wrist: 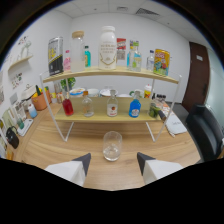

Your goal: Make me a cup of Mojito.

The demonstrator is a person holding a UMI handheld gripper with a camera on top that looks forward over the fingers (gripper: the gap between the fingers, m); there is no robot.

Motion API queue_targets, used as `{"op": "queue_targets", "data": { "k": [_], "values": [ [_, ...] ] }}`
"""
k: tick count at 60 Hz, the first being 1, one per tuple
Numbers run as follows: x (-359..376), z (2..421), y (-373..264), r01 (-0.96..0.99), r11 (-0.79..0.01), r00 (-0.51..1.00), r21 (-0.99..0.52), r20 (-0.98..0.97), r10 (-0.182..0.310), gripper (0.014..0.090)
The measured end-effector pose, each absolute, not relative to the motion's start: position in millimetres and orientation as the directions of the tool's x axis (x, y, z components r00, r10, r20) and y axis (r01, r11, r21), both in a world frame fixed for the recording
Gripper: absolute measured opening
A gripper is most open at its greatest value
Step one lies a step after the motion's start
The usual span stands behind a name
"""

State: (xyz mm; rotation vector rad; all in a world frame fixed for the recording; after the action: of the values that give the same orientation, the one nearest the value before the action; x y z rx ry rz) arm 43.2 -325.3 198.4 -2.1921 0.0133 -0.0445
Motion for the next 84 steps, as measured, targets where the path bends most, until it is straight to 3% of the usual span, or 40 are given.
{"op": "queue_targets", "data": {
  "k": [17, 34, 55, 65, 71, 78, 84],
  "values": [
    [45, 197, -343, 0.017, -0.594, 1.0, -0.804, 0.028, -0.009, 0.0862],
    [122, 184, -348, 0.0, -0.614, 1.0, -0.79, 0.019, -0.024, 0.0858],
    [198, 207, -239, 0.022, -0.551, 1.0, -0.834, 0.02, 0.011, 0.0851],
    [209, 197, -194, 0.007, -0.564, 1.0, -0.826, 0.0, 0.013, 0.0844],
    [212, 188, -174, 0.002, -0.589, 1.0, -0.808, -0.009, 0.016, 0.0747],
    [217, 177, -161, -0.003, -0.614, 1.0, -0.79, -0.015, 0.013, 0.0554],
    [221, 170, -155, -0.011, -0.637, 1.0, -0.771, -0.022, 0.01, 0.043]
  ]
}}
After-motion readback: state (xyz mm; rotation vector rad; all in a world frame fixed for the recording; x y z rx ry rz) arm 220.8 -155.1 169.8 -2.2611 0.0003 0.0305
